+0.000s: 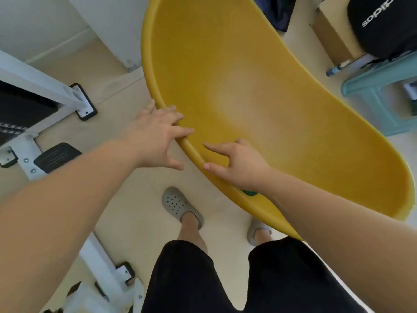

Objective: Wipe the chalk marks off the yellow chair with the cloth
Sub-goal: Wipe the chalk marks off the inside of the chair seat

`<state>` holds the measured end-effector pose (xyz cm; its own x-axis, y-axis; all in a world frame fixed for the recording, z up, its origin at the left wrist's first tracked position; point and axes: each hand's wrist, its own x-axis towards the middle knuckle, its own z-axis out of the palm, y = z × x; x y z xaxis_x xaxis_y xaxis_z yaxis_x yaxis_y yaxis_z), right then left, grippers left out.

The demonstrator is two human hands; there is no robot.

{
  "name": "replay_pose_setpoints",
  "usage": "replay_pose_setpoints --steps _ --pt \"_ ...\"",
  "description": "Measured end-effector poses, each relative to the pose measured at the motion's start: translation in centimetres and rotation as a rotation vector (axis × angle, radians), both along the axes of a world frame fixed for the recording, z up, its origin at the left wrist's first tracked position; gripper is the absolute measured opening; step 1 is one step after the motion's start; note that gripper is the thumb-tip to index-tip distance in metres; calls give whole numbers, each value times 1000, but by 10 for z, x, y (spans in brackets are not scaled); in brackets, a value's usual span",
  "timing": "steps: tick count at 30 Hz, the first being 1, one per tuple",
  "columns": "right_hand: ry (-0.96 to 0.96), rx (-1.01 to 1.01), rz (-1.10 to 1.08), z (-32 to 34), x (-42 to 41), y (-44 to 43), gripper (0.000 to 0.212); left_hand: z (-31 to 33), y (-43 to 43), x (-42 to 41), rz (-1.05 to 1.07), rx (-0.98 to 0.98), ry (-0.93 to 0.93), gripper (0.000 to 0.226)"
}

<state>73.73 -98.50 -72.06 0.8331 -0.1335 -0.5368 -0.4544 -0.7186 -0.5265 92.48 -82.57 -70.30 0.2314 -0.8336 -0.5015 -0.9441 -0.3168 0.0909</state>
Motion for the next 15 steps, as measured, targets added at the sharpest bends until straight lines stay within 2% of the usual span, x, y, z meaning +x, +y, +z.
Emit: replay_pose_setpoints --steps 3,8,12,15 --pt "-99 -192 36 -13 -19 44 61 -13 -5 7 -69 -35 6 83" --pt "-337 -459 -9 -34 -37 70 62 -30 5 9 11 -238 56 78" --pt "-500 -622 320 -37 -46 53 60 -33 27 -8 66 -304 46 74" --pt "-539 -627 443 -38 -58 41 54 -37 52 -34 145 -375 4 68"
